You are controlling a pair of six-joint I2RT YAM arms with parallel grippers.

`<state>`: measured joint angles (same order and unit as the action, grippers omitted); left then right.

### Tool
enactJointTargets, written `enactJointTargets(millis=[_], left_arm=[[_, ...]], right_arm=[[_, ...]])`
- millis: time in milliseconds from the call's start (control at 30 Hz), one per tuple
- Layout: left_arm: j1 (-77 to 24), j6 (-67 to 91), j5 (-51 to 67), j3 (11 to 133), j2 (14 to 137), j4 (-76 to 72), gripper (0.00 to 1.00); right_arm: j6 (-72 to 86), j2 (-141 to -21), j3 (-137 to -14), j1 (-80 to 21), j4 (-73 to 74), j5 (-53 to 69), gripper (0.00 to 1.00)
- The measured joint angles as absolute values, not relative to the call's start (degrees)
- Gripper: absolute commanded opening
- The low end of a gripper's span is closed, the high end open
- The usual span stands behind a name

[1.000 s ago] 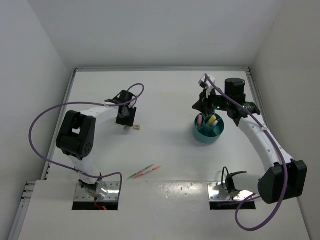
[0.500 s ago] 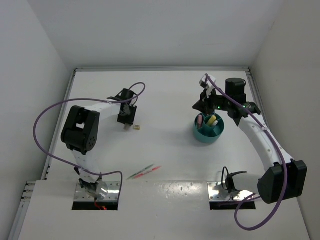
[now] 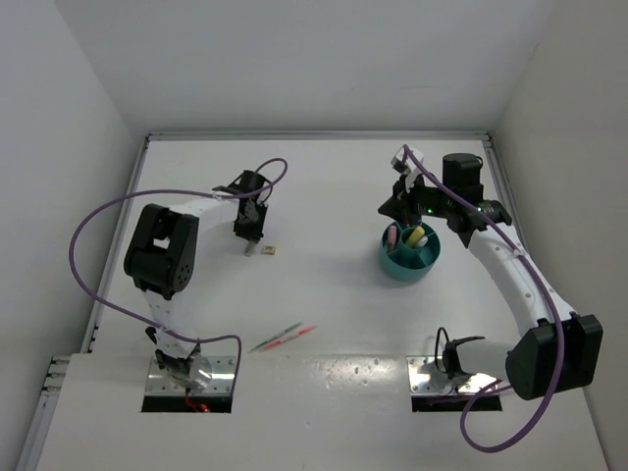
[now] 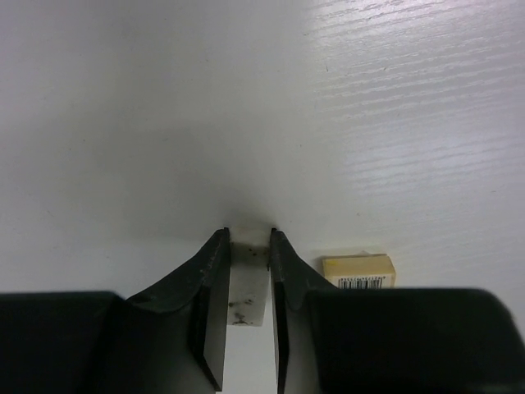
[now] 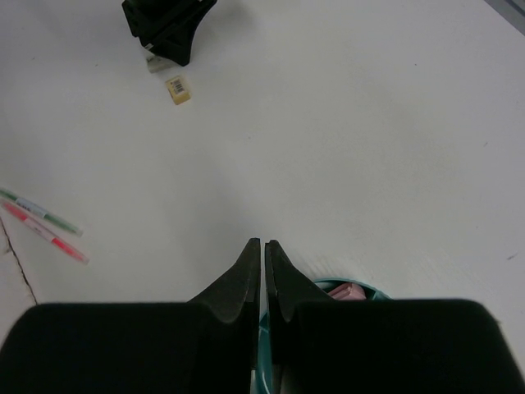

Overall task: Sort the stationery into containers
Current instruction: Pick up the stationery from the center of the board.

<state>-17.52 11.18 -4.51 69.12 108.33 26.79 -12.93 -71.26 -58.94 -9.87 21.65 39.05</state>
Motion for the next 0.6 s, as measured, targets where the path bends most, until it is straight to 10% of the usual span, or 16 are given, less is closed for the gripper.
enactJointTargets(millis=[233,267,300,400,467,500,600], left_arm=[[-17.52,11.44,-3.31,70.70,106.41,28.91,0.16],[-17.52,11.75,-2.72,71.33,104.95,29.52,0.12],[-17.54,12.29,-2.00,72.23,102.89,29.98,0.11],[-18.63,14.61,0.45,74.91,94.32,28.40,0.04],[-20.47,16.64,2.22,74.89,88.71,24.69,0.00],[-22.22,17.89,2.98,74.19,85.84,21.82,0.00],[-30.30,23.09,6.11,68.99,78.06,8.99,0.00]], right_arm=[[-12.95,-71.26,-58.94,-9.89,21.69,39.05,0.10],[-12.95,-71.26,-58.94,-9.89,21.69,39.03,0.18],[-12.99,-71.31,-58.94,-9.87,21.71,39.03,0.56],[-12.93,-71.42,-58.94,-9.89,21.87,37.89,0.70],[-12.82,-71.50,-58.94,-9.89,21.58,35.29,0.44],[-12.60,-71.50,-58.89,-9.89,21.06,33.34,0.00],[-10.09,-70.61,-57.84,-9.80,17.82,22.92,0.00]])
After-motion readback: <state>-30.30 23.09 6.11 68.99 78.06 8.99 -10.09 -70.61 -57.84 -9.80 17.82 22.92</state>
